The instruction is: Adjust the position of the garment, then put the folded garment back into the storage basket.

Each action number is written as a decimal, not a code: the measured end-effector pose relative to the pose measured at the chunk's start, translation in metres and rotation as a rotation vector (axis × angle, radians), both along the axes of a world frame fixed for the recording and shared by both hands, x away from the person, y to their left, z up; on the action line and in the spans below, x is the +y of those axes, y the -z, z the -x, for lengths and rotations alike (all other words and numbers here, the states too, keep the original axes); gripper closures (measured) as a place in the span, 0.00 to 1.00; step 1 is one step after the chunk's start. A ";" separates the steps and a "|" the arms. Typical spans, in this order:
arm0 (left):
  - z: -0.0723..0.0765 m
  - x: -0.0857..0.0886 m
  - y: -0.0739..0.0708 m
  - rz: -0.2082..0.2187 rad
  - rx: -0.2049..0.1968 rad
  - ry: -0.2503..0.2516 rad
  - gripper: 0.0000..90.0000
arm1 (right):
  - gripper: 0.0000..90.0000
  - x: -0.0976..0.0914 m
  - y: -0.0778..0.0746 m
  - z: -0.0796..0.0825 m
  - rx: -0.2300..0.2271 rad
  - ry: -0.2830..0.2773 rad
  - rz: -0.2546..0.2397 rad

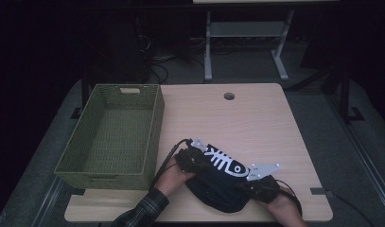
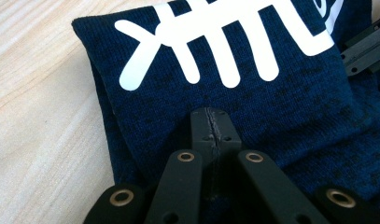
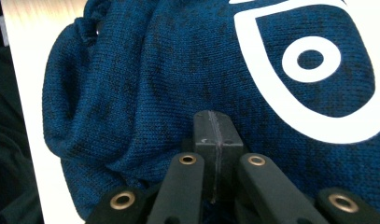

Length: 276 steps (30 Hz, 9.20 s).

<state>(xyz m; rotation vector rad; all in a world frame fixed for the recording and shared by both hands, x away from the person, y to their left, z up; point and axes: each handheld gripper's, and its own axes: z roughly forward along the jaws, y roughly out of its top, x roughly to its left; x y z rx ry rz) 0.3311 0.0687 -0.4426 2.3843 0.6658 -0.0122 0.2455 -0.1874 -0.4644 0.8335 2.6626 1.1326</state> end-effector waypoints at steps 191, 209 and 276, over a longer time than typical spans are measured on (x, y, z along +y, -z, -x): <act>-0.009 0.261 -0.261 0.148 0.016 -0.384 0.81 | 0.00 -0.100 0.019 -0.019 -0.038 0.517 0.051; -0.003 0.302 -0.231 0.111 0.068 -0.486 0.81 | 0.00 -0.100 0.019 -0.019 -0.038 0.517 0.052; -0.039 0.335 -0.108 -0.076 0.068 -0.678 0.51 | 0.00 -0.100 0.019 -0.020 -0.044 0.511 0.052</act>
